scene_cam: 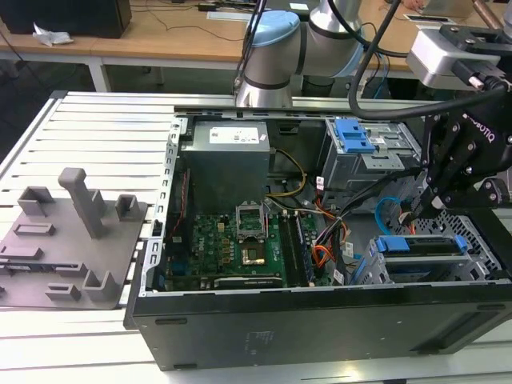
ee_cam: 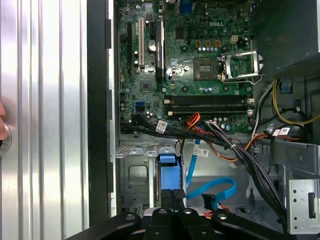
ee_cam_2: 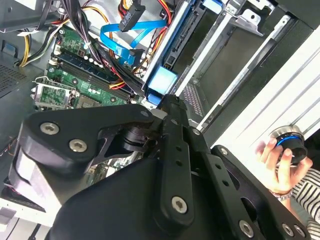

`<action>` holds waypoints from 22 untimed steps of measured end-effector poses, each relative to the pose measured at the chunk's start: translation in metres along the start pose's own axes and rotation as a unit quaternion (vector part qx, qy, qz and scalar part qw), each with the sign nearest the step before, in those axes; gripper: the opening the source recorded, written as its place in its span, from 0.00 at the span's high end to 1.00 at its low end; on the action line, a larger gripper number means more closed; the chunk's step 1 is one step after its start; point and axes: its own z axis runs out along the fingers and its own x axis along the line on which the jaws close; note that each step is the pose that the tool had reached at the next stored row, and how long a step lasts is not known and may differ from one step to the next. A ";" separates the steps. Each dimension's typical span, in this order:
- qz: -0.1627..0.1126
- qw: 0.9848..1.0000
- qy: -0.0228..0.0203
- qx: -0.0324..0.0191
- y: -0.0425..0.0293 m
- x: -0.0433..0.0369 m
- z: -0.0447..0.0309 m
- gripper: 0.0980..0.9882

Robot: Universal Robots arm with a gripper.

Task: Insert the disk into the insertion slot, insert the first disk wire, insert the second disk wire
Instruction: 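Insert the disk into the insertion slot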

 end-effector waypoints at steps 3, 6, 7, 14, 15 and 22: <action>0.000 1.000 0.000 0.000 -0.0063 -0.0004 -0.0003 0.99; 0.000 1.000 0.000 -0.001 -0.0183 -0.0011 -0.0006 0.99; 0.000 1.000 0.000 -0.002 -0.0196 -0.0012 0.0002 0.99; 0.000 1.000 0.000 -0.002 -0.0205 -0.0012 0.0099 0.99; 0.000 1.000 0.000 -0.002 -0.0205 -0.0012 0.0115 0.99; 0.000 1.000 0.000 -0.002 -0.0213 -0.0013 0.0268 0.99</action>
